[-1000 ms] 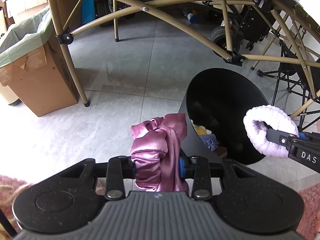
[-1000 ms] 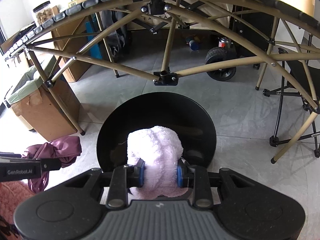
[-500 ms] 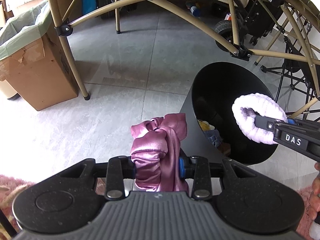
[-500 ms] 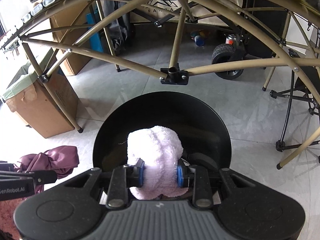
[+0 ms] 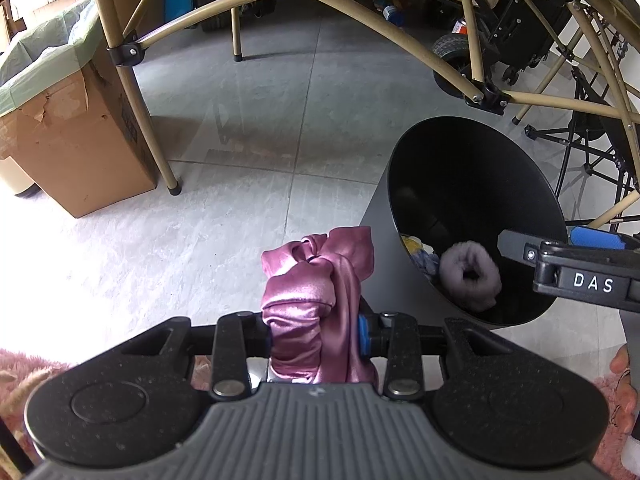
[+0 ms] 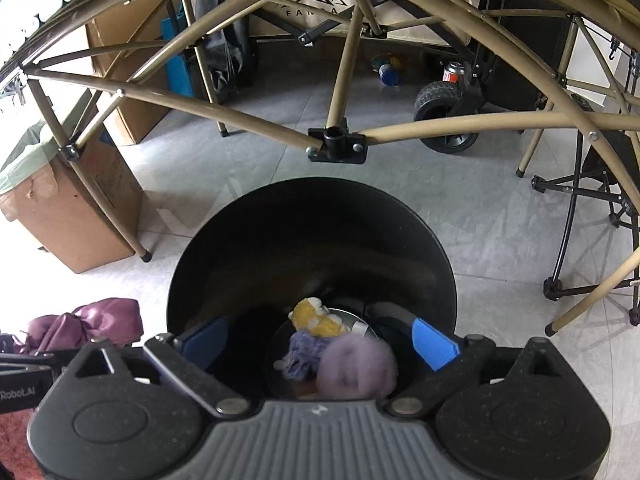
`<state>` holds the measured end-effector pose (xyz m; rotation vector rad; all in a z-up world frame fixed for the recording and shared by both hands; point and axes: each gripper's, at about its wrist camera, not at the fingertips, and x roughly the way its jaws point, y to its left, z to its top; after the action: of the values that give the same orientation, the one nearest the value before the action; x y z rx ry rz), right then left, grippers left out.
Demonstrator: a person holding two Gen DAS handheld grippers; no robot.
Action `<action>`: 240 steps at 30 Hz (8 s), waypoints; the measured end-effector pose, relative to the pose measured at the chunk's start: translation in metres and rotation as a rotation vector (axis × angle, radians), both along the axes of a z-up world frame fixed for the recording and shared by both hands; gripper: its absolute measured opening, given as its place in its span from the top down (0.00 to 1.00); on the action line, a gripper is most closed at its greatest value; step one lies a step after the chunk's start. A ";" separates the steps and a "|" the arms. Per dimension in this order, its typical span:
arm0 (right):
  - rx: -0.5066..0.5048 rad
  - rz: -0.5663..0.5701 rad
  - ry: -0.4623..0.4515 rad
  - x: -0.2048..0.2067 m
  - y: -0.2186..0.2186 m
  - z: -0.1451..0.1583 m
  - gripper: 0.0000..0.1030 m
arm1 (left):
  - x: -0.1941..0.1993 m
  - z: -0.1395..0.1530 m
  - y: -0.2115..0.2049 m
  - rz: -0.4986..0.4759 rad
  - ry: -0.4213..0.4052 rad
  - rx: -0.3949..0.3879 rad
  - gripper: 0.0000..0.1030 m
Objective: Collect trash
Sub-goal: 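Lower the left tool into the bin and open it to drop the pink scrunchie, then raise both tools from the bin back up to the table, then reach the right tool to the blue handkerchief box and close on it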
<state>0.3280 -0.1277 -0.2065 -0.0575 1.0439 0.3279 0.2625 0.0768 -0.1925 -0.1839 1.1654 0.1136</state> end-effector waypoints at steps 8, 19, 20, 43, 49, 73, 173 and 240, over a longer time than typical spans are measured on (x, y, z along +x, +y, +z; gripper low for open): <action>0.011 -0.005 -0.002 -0.001 -0.004 0.001 0.00 | 0.000 0.000 0.000 -0.002 0.001 0.001 0.65; 0.020 -0.019 -0.014 -0.003 -0.007 0.005 0.00 | -0.003 0.004 0.000 -0.004 -0.016 0.001 0.65; 0.020 -0.019 -0.017 -0.003 -0.008 0.006 0.00 | -0.003 0.005 -0.001 -0.006 -0.020 0.001 0.65; 0.099 -0.181 -0.130 -0.022 -0.079 0.042 0.00 | -0.005 0.037 -0.059 -0.131 -0.141 0.092 0.65; 0.124 -0.244 -0.144 -0.027 -0.107 0.048 0.00 | 0.002 0.043 -0.083 -0.183 -0.170 0.115 0.65; 0.121 -0.498 -0.210 -0.037 -0.175 0.056 0.00 | 0.054 0.036 -0.153 -0.324 -0.168 0.110 0.65; 0.176 -0.440 -0.646 -0.043 -0.159 0.190 0.00 | 0.023 0.203 -0.096 -0.028 -0.728 0.120 0.00; 0.021 -0.313 -0.272 0.293 -0.116 0.160 0.00 | 0.293 0.199 -0.062 -0.001 -0.554 0.047 0.00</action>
<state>0.6213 -0.2433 -0.0464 0.0784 0.7644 0.0438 0.5558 0.0149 0.0065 -0.1602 0.6104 0.0816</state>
